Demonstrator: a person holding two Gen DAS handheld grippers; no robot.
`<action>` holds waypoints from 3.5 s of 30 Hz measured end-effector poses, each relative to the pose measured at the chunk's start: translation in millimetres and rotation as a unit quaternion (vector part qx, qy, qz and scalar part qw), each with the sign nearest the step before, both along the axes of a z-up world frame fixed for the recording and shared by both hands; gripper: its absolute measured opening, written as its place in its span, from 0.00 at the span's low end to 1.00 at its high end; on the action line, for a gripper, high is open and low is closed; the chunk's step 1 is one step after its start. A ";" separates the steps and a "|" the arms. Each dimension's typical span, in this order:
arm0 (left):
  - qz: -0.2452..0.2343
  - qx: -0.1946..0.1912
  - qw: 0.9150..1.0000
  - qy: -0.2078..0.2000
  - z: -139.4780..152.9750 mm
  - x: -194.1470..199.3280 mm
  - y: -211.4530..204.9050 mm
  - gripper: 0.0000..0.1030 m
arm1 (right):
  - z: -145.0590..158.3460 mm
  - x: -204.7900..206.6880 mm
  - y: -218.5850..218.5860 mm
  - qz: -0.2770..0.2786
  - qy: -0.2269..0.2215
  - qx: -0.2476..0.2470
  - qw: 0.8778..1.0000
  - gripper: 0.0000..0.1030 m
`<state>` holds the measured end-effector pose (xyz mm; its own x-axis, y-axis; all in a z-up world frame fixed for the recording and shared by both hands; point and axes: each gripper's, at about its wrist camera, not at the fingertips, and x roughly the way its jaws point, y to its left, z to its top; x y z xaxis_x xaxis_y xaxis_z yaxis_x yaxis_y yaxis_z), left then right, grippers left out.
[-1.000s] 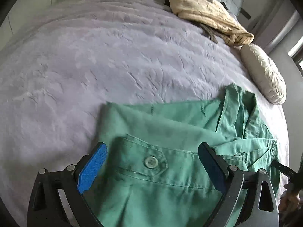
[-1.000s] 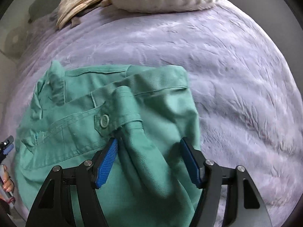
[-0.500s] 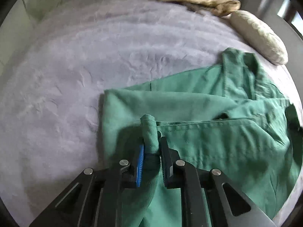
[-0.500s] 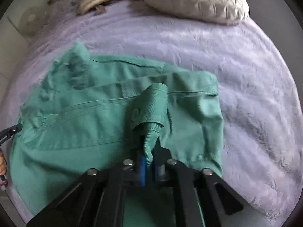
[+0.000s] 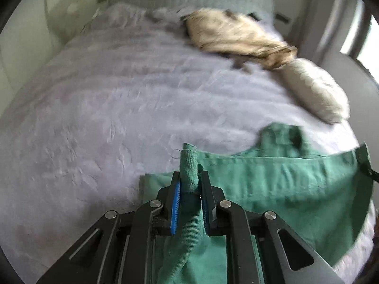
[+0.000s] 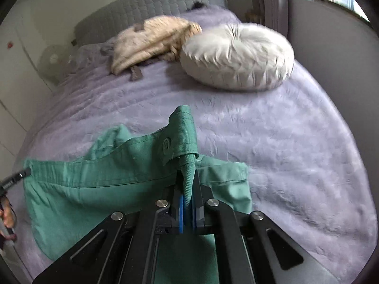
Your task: Fold large clothes
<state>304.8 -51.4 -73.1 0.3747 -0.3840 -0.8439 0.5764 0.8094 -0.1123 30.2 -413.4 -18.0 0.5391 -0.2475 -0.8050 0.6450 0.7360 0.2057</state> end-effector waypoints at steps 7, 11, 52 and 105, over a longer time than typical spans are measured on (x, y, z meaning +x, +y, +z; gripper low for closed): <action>0.059 0.049 0.997 0.025 -76.7 16.7 -15.1 0.17 | -96.9 26.1 -32.5 -0.018 0.060 0.062 0.996 0.07; 0.056 0.074 0.996 0.000 -66.8 14.6 -16.2 0.29 | -97.1 17.0 -35.5 -0.037 0.045 0.078 0.995 0.20; 0.057 0.096 0.990 0.089 -48.9 -106.4 138.4 0.49 | -61.8 -147.1 102.5 -0.052 0.042 0.193 0.979 0.05; 0.051 0.133 0.980 0.139 -35.7 -165.7 186.4 1.00 | -77.5 -64.4 254.1 0.005 0.111 0.315 0.943 1.00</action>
